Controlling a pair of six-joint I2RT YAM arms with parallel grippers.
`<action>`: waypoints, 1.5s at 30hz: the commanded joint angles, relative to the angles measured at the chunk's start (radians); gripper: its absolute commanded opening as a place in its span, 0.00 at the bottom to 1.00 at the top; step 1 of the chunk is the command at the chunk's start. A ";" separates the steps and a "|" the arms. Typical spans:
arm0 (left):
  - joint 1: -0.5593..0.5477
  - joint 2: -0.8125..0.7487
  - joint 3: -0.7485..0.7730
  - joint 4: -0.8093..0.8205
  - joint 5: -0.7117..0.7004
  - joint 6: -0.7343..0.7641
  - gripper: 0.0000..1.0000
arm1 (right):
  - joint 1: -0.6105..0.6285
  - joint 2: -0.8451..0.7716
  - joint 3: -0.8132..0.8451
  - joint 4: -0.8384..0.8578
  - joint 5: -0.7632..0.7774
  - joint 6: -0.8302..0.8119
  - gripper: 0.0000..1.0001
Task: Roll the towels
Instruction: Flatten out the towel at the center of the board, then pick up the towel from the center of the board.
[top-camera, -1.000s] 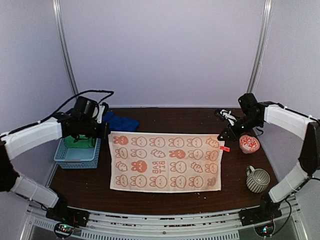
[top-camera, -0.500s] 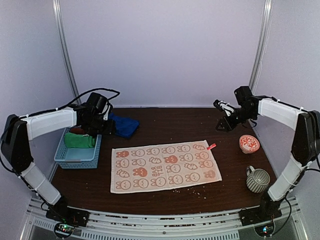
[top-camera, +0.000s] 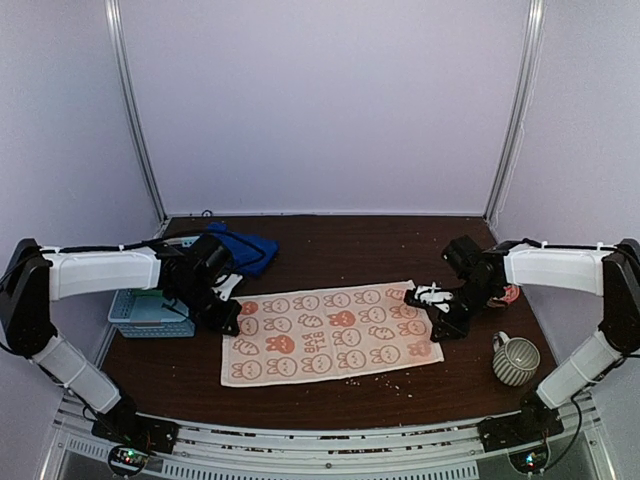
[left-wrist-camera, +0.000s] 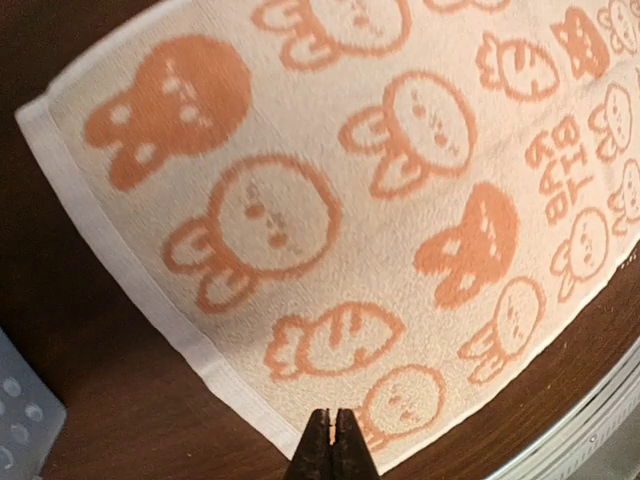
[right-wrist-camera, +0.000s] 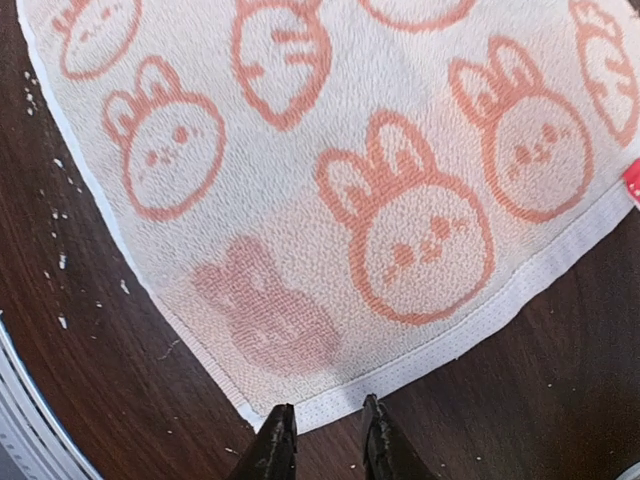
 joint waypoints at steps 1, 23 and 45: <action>-0.028 0.021 -0.055 -0.019 0.124 -0.001 0.00 | 0.007 0.058 -0.026 0.056 0.096 -0.025 0.23; -0.057 0.018 0.010 -0.162 0.041 0.061 0.00 | 0.057 -0.079 -0.012 -0.182 0.250 -0.132 0.27; 0.127 0.372 0.409 -0.005 -0.198 -0.074 0.53 | -0.218 0.020 0.032 0.324 -0.073 0.232 0.64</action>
